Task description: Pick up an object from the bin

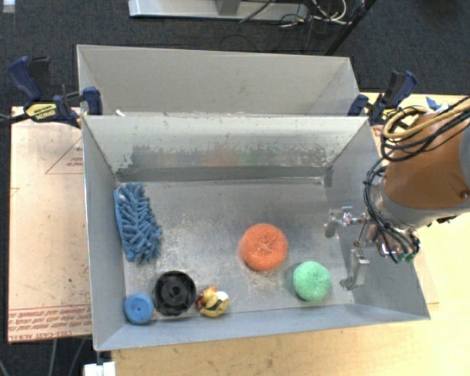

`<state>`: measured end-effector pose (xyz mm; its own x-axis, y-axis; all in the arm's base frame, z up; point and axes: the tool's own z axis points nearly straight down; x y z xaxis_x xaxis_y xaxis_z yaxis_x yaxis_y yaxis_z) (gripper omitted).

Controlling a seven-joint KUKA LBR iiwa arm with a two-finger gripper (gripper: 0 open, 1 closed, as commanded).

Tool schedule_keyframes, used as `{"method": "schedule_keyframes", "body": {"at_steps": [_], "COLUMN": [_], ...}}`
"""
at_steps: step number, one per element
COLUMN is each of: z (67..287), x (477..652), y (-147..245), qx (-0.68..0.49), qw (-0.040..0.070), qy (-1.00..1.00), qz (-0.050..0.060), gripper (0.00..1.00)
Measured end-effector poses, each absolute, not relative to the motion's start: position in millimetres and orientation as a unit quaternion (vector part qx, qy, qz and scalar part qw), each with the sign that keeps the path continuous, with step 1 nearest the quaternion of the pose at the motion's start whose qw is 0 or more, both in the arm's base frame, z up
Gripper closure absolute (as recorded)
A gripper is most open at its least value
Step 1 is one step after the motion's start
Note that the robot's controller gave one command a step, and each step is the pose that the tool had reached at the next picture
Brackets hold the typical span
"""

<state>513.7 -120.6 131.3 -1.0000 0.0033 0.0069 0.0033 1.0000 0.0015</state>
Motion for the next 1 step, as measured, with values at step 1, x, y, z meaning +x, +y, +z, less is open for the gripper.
{"method": "schedule_keyframes", "body": {"at_steps": [1], "z": [135.3], "x": [515.6], "y": [-120.2], "qx": [0.000], "qw": [0.000], "qy": [-1.000], "qz": [0.000], "gripper": [0.00]}}
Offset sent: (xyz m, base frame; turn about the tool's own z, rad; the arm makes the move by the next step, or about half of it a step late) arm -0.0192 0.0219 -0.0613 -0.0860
